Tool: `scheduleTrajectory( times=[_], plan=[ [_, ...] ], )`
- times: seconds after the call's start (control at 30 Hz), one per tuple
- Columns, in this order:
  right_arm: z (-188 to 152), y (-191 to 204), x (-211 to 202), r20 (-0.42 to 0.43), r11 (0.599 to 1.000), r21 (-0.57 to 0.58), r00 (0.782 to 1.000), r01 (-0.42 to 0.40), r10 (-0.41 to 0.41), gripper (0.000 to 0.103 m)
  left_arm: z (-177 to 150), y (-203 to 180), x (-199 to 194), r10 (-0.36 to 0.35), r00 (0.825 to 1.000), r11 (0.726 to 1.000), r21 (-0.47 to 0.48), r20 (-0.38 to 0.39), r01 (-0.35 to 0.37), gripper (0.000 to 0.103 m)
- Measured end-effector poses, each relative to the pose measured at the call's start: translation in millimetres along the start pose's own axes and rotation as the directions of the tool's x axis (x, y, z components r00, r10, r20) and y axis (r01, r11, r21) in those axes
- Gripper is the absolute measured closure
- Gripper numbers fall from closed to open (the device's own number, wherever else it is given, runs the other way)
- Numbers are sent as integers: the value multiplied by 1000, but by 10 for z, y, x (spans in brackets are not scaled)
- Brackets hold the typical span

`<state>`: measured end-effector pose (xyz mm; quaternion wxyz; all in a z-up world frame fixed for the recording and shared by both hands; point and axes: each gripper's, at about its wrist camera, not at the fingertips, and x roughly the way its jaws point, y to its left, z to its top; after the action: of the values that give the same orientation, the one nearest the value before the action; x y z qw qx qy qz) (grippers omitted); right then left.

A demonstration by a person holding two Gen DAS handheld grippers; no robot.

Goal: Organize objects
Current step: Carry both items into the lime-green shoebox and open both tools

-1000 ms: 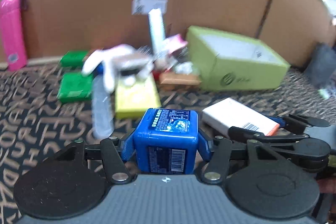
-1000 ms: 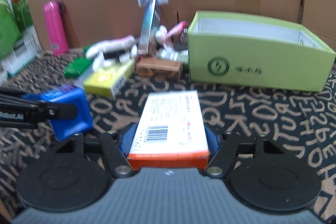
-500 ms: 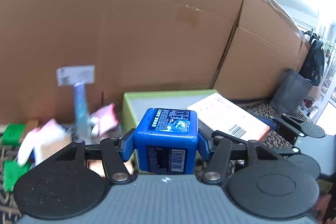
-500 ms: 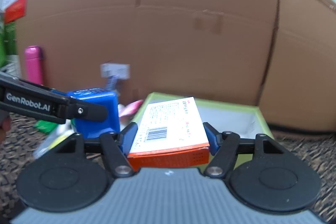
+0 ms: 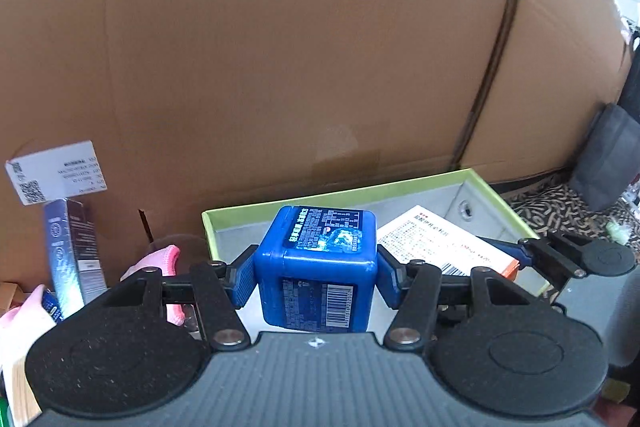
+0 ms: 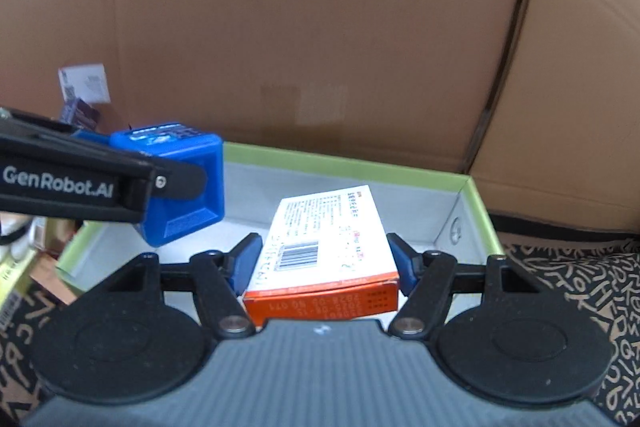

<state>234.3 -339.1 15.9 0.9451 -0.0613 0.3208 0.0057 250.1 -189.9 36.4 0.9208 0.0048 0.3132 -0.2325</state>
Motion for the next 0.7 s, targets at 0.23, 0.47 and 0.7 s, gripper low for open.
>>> scheduleTrajectory(
  times=[0.23,0.47,0.7],
  plan=[
    [-3,123,191,-62,997,-75,998,-32,27,35,31,132,3,-29,999,997,-74,39,32,9],
    [7,234,78,-58,992,-126,998,-14,7,0,45,172,-228,41,996,997,-64,75,-36,7],
    [-52,247,-529,60,997,-72,998,-8,13,0,-99,208,-814,129,981,992,-34,148,-125,7]
  ],
)
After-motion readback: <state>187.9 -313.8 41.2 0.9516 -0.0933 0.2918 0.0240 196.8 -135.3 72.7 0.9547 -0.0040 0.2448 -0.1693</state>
